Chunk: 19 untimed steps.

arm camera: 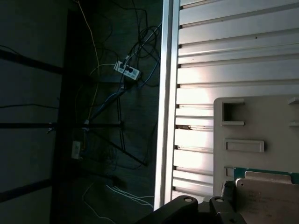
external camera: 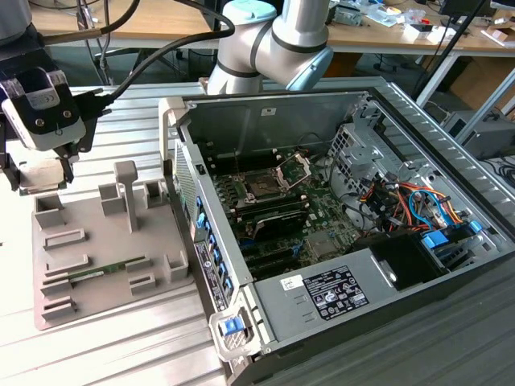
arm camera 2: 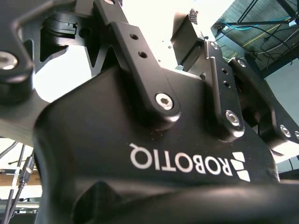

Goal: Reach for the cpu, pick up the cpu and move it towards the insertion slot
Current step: 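Pick up the cpu and move it towards the insertion slot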

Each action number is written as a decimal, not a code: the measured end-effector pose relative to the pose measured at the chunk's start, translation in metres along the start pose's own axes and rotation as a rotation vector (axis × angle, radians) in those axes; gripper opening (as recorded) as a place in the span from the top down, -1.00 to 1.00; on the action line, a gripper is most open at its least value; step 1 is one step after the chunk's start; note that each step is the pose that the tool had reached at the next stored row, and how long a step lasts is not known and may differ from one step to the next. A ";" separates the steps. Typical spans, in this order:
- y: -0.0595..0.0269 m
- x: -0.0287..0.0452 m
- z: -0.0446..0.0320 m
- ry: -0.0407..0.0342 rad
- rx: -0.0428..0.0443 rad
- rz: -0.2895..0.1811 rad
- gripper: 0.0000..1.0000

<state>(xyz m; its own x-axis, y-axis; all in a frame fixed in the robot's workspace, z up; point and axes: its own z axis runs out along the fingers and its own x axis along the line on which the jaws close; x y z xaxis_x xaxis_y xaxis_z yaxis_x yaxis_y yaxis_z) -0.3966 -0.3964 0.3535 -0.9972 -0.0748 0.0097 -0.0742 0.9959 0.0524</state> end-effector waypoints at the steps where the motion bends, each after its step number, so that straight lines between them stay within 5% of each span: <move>1: 0.0000 -0.0001 -0.0005 0.0003 0.0000 0.000 -0.10; 19: 0.0004 -0.0025 -0.0106 0.0039 -0.0003 0.000 -0.10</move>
<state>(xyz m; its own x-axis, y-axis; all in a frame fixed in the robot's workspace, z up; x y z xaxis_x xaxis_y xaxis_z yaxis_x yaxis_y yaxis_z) -0.3939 -0.3964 0.3641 -0.9971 -0.0748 0.0136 -0.0740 0.9959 0.0528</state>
